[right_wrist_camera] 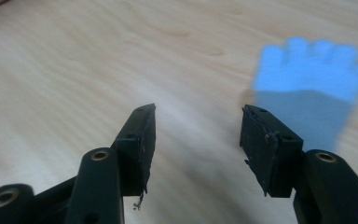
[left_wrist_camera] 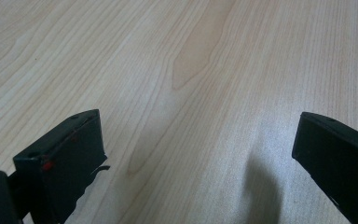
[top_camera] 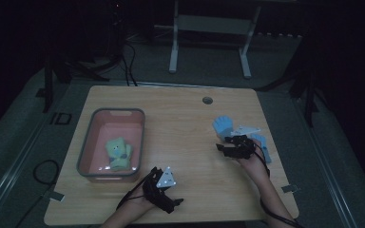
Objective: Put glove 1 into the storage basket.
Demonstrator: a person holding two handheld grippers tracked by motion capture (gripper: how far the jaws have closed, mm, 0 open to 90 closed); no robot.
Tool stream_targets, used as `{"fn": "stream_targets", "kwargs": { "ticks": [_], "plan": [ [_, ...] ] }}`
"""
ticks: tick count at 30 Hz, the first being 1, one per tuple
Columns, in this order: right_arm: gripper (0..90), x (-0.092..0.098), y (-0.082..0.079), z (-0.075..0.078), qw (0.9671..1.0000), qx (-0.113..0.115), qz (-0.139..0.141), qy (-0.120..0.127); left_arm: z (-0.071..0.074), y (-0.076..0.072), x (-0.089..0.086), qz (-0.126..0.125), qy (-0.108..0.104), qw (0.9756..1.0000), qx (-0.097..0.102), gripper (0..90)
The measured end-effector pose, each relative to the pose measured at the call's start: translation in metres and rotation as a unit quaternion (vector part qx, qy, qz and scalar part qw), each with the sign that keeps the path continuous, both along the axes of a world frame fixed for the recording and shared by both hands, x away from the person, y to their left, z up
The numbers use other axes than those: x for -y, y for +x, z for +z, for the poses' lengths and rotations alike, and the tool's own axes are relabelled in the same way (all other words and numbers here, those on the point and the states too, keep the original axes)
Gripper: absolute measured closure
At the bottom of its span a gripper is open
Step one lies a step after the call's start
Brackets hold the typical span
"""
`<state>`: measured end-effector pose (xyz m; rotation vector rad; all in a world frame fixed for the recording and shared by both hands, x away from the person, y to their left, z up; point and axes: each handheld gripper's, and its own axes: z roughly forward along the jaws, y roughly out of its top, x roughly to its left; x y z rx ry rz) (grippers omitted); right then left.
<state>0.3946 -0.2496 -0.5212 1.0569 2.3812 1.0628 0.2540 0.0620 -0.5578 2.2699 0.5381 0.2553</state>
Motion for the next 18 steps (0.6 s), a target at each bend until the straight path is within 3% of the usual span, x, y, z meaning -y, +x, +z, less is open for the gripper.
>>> {"fn": "stream_targets", "kwargs": {
  "ticks": [2, 5, 9, 14, 18],
  "plan": [
    [48.7, 0.004, 0.006, 0.003, 0.9999, -0.005, -0.015, -0.005, 0.0, -0.001, 0.001, -0.002, 0.002, 1.0, 0.001, 2.5],
    [54.8, 0.009, 0.018, 0.01, 0.9995, 0.007, -0.025, -0.016, -0.001, -0.003, 0.001, -0.003, 0.001, 1.0, 0.0, 2.5],
    [62.8, 0.013, 0.039, 0.018, 0.9993, 0.016, -0.033, -0.01, 0.0, -0.004, 0.0, 0.0, -0.007, 1.0, -0.005, 2.5],
    [60.7, 0.012, 0.064, 0.019, 0.9986, 0.012, -0.05, -0.013, -0.001, -0.003, -0.002, 0.001, -0.01, 0.9999, -0.004, 2.5],
    [58.7, 0.007, 0.08, 0.01, 0.998, -0.001, -0.059, -0.024, -0.002, -0.003, -0.002, -0.001, -0.01, 0.9999, -0.005, 2.5]
  ]
}}
